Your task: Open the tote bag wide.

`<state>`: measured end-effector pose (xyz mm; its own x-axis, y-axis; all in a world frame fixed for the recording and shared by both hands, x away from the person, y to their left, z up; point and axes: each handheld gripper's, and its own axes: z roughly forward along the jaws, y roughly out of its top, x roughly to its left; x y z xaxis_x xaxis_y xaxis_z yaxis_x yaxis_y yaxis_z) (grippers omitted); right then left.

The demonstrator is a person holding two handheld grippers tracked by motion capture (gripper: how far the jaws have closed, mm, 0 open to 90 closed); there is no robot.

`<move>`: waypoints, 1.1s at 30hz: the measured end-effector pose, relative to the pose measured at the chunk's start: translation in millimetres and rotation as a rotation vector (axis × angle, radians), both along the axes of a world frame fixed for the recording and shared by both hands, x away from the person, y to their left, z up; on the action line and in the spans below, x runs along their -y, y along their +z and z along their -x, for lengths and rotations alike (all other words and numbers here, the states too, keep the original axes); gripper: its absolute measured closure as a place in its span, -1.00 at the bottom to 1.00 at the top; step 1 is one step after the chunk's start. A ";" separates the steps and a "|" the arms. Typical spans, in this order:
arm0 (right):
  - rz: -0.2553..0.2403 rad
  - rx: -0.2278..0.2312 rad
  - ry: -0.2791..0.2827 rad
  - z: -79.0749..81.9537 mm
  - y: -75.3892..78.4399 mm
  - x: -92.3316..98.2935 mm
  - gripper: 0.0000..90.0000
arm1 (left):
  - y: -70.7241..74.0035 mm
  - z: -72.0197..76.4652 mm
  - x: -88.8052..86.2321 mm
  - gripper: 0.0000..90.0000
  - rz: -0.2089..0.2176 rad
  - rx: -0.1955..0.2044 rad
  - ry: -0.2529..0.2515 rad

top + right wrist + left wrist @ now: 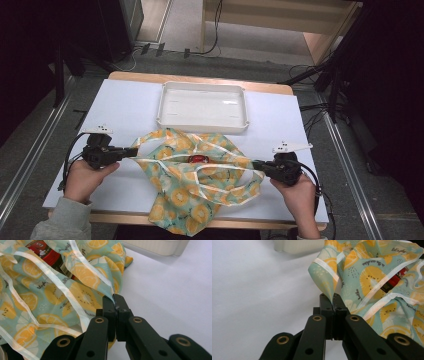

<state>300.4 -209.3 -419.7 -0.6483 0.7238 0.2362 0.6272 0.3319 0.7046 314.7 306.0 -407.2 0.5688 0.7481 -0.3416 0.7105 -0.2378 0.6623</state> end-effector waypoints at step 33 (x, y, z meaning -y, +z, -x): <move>-0.066 0.059 0.101 -9.9 34.6 -34.5 0.83 | 42.0 1.8 16.0 0.63 0.069 0.038 -0.068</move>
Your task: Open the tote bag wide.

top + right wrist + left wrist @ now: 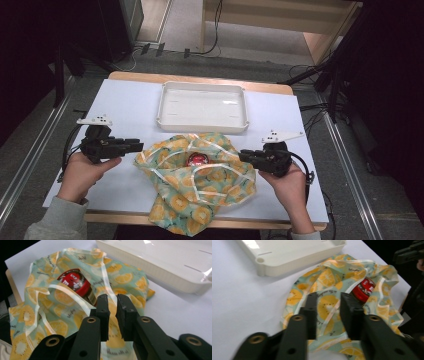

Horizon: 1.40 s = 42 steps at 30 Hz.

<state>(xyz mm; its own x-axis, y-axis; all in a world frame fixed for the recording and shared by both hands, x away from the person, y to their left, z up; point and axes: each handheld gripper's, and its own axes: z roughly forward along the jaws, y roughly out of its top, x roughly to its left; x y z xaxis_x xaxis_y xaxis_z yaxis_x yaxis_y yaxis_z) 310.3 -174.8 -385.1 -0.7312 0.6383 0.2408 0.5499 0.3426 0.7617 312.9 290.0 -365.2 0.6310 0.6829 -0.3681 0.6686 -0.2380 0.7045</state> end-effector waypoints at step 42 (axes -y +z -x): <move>0.052 -0.044 0.144 -5.0 -32.3 -57.9 1.00 | -33.0 -1.2 111.7 1.00 -0.105 -0.005 -0.125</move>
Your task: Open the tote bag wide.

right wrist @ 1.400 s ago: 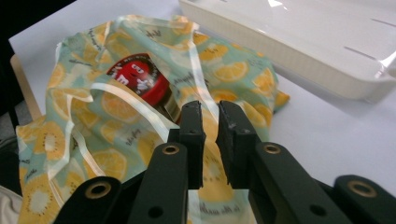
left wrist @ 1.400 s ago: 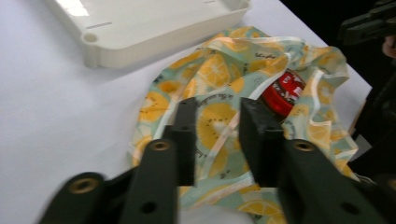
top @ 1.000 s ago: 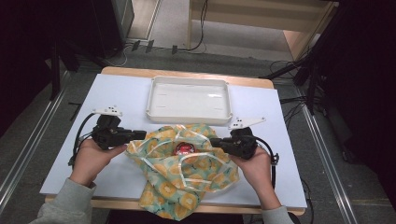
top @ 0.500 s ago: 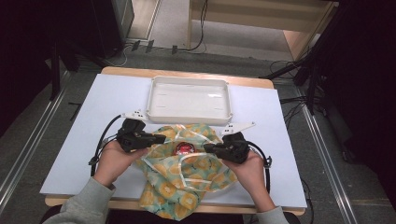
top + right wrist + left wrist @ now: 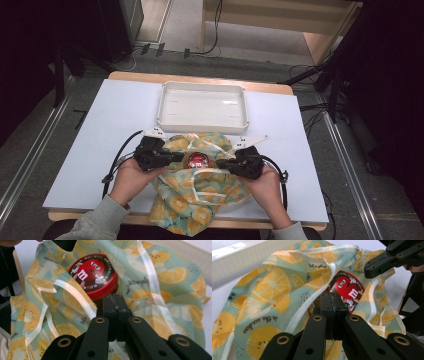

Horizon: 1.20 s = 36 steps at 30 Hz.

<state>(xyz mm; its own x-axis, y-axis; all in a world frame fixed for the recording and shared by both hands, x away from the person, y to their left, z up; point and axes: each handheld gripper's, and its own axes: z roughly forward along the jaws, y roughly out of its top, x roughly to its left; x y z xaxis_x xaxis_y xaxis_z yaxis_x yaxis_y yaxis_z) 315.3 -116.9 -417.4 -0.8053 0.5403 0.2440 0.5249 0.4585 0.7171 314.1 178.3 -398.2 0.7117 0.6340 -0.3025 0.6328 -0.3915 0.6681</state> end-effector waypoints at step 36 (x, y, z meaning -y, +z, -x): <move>0.082 0.004 -0.037 -50.6 -12.0 -24.9 1.00 | -31.1 50.9 8.7 1.00 -0.009 -0.057 -0.078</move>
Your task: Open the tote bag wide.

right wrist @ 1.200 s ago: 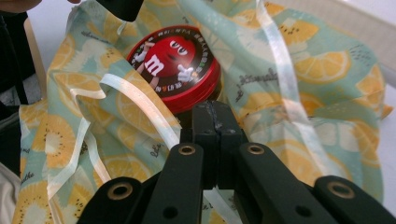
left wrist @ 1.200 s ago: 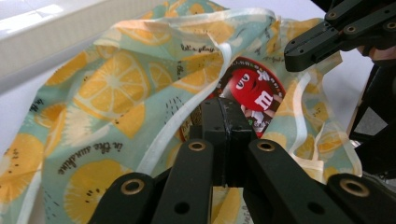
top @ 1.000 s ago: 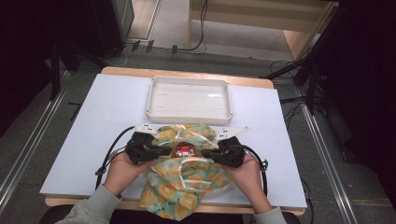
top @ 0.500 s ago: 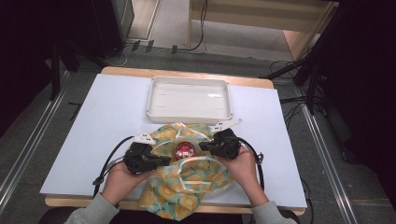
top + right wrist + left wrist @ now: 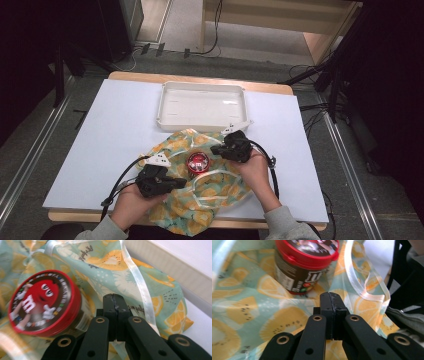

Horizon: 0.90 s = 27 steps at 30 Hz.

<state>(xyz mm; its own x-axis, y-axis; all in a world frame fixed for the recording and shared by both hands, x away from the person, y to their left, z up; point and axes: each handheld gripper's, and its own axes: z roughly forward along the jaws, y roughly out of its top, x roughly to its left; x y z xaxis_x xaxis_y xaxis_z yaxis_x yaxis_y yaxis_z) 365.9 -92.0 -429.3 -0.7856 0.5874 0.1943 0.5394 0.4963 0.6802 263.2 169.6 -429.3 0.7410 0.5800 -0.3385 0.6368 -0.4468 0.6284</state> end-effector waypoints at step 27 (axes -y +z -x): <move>-0.004 0.013 -0.071 -41.6 -28.9 -15.5 1.00 | -17.1 13.2 6.6 1.00 -0.003 -0.032 -0.047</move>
